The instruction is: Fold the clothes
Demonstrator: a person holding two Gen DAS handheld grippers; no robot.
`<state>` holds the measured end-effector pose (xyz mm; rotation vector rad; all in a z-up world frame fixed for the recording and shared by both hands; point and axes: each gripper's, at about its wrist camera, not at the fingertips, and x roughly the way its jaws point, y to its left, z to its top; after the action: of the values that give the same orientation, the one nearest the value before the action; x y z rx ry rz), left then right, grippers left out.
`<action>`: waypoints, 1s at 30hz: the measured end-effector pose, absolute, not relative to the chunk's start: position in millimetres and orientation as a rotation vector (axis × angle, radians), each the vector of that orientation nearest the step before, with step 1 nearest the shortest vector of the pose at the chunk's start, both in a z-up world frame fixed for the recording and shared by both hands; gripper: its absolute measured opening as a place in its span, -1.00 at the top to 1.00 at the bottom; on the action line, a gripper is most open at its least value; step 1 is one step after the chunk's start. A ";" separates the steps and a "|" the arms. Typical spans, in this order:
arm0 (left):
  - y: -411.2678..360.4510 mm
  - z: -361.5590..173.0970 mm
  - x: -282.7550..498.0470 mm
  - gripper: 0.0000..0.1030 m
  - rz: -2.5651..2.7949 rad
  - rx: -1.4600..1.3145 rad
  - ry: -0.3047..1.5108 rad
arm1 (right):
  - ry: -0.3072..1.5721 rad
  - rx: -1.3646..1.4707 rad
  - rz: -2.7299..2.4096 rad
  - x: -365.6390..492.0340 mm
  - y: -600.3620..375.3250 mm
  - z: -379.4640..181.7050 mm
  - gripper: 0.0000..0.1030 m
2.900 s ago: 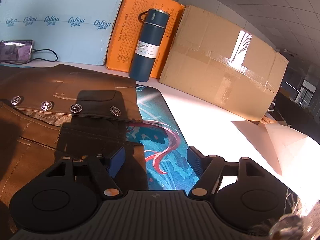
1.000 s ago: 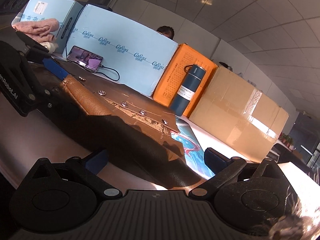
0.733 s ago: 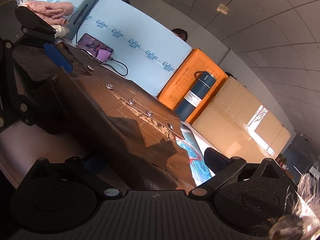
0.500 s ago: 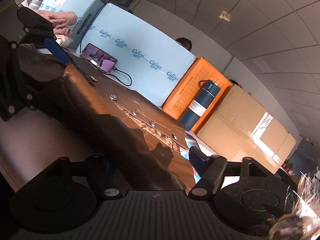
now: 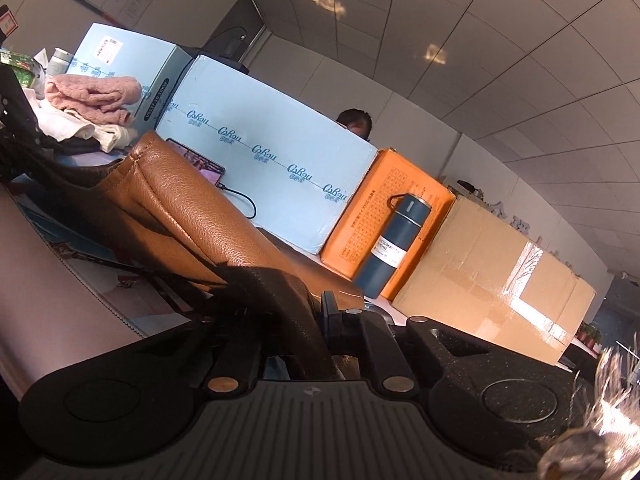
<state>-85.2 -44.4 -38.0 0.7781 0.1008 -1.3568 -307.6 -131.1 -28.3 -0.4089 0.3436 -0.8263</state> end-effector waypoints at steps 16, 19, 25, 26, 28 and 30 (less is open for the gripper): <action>-46.0 3.3 -20.8 0.36 -1.360 0.213 0.186 | 0.075 -0.352 -0.869 -288.6 -184.0 23.4 0.85; -59.8 9.8 -0.6 0.37 -1.377 0.138 0.254 | 0.080 -0.313 -0.892 -272.9 -202.2 31.8 0.84; -99.2 15.4 36.2 0.37 -1.369 0.011 0.400 | 0.147 -0.264 -0.951 -233.7 -242.2 42.6 0.82; -108.3 14.6 41.3 0.37 -1.360 0.000 0.426 | 0.169 -0.259 -0.959 -225.8 -249.8 42.7 0.82; -125.2 10.2 49.5 0.37 -1.345 -0.006 0.464 | 0.214 -0.250 -0.973 -209.9 -264.8 42.9 0.82; -134.6 0.3 57.8 0.37 -1.340 -0.023 0.510 | 0.261 -0.242 -0.977 -195.5 -280.2 40.9 0.82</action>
<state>57.8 -134.6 0.3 -0.0231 0.5095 -1.3397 -195.5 -280.2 40.9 -0.2418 0.2608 -0.9773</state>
